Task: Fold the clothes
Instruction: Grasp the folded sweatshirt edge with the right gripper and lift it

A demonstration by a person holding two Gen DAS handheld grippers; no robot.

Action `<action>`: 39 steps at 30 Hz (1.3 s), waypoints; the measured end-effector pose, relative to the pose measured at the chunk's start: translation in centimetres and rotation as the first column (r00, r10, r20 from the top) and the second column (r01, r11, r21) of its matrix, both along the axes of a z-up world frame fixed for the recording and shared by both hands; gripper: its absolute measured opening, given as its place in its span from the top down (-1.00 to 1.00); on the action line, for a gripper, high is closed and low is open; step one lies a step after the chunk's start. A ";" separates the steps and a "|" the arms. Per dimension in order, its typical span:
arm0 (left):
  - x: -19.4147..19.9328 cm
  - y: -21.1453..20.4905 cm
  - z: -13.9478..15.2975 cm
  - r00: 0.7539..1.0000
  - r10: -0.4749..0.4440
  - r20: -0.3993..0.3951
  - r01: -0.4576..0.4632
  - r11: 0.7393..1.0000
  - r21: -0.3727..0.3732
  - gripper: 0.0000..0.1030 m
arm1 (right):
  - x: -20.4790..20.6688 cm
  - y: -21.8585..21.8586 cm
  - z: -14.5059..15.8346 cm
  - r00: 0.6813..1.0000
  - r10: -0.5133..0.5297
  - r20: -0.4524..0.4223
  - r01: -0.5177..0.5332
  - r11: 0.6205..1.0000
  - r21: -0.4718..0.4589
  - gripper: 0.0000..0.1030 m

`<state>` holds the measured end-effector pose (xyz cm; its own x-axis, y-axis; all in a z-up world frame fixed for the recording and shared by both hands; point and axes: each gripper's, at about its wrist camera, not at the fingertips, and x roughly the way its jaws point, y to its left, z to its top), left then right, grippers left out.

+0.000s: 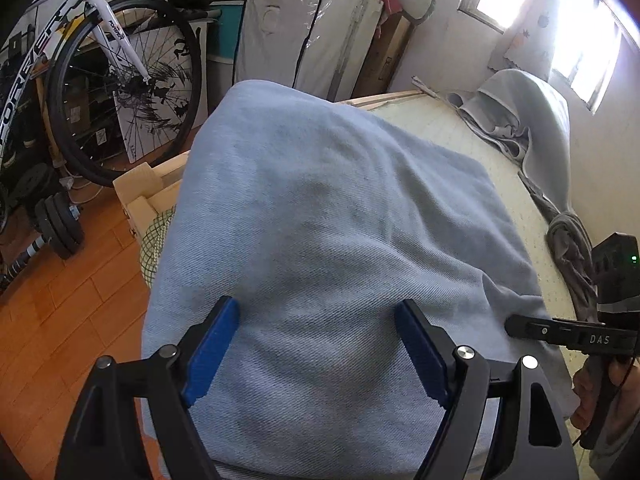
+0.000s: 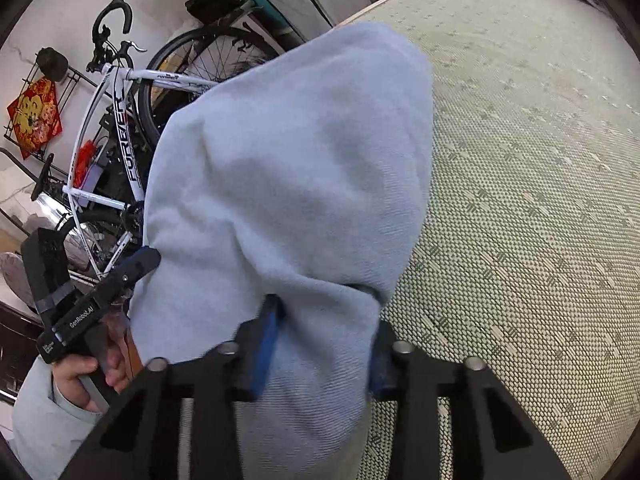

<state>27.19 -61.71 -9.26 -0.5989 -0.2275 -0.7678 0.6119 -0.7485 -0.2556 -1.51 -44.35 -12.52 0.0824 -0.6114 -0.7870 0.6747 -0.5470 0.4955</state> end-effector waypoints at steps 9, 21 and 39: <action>-0.5 1.9 0.3 0.997 -0.068 0.046 0.068 0.998 0.004 -0.63 | 1.3 4.0 1.5 1.000 0.000 -0.021 -0.001 1.000 -0.023 0.67; -3.5 11.4 1.1 0.956 -0.283 0.083 0.280 0.959 0.039 -0.69 | 3.6 14.6 3.8 0.996 -0.074 -0.040 0.074 0.997 -0.021 0.74; -15.6 37.0 2.0 0.585 -0.784 0.208 0.771 0.617 0.156 -0.72 | 7.4 43.0 7.0 0.906 -0.422 -0.043 0.424 0.900 0.102 0.77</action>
